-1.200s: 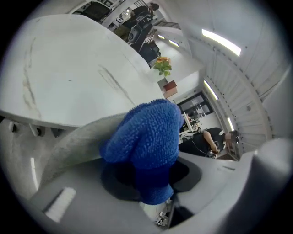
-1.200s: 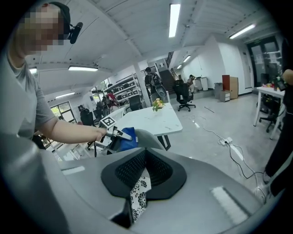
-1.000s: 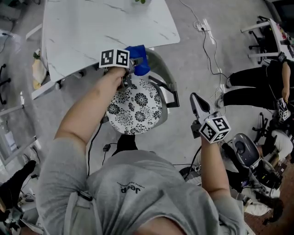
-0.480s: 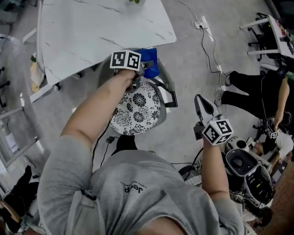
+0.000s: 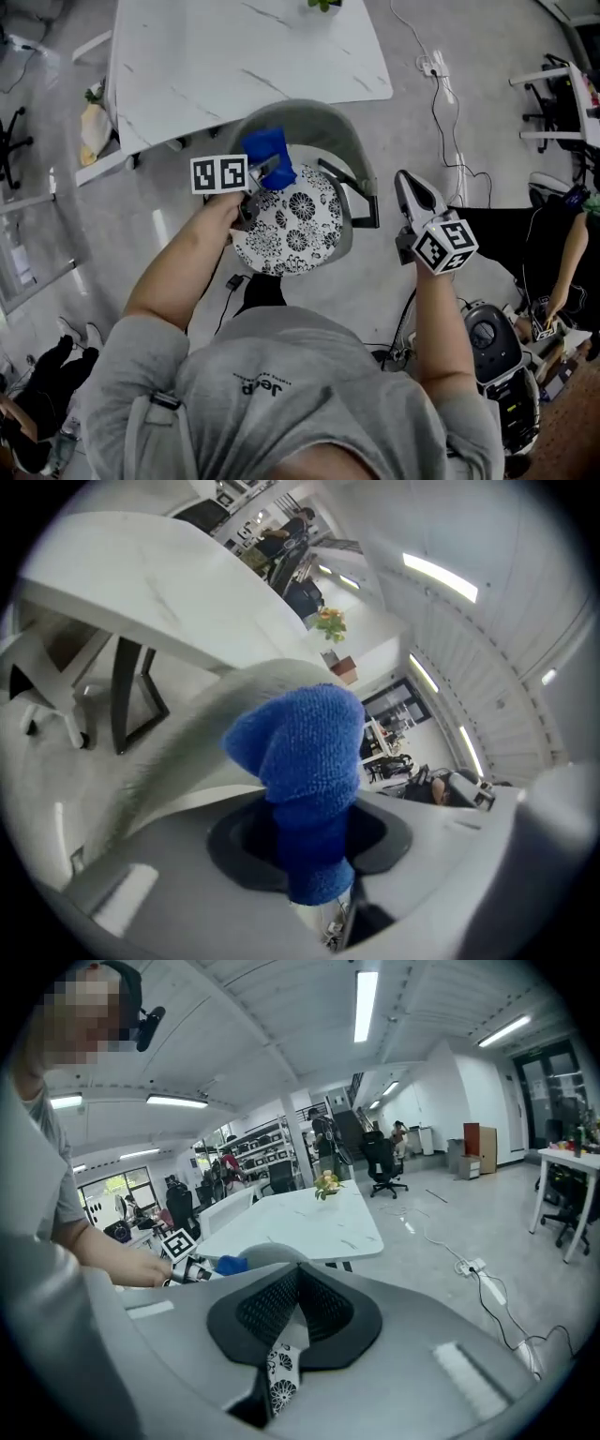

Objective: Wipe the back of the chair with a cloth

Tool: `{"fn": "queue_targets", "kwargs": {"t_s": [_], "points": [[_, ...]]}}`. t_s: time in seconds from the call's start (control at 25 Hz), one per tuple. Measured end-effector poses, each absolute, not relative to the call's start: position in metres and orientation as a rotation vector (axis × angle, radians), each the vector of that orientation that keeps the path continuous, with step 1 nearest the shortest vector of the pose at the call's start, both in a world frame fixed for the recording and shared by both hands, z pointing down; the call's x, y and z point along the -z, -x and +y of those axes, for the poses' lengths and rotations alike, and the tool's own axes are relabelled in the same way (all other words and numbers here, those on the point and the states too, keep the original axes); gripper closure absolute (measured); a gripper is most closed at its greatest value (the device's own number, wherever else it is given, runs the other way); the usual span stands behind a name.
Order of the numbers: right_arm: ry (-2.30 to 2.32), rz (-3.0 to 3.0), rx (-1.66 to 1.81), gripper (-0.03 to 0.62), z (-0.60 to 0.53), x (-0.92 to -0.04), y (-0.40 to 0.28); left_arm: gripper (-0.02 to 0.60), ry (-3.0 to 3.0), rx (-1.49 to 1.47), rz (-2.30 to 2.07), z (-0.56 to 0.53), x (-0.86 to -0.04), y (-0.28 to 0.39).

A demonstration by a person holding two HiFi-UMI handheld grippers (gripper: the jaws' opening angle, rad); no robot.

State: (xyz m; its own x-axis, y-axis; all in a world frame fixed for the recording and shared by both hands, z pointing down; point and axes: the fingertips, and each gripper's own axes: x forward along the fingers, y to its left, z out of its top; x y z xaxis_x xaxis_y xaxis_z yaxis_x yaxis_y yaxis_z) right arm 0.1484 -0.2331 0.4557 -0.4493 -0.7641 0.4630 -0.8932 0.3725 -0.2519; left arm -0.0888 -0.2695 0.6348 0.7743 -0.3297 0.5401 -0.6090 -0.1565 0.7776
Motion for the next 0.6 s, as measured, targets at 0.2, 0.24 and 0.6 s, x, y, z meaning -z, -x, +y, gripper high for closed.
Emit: {"fn": "queue_targets", "kwargs": {"t_s": [0.2,0.24,0.6], "points": [[-1.394,-2.398,-0.675,0.589,-0.271,-0.468,-0.112,0.403,-1.691,-0.278,-0.816,-0.254,-0.657,0.148],[-1.385,-2.4,-0.678,0.589,-0.277,-0.471,-0.106,0.403,-1.681,-0.285,-0.826,-0.253,-0.662,0.155],[-1.361,-2.381,-0.706,0.589,-0.28,-0.487,-0.098,0.403,-1.649,-0.346,-0.85,-0.282,-0.69,0.157]]}}
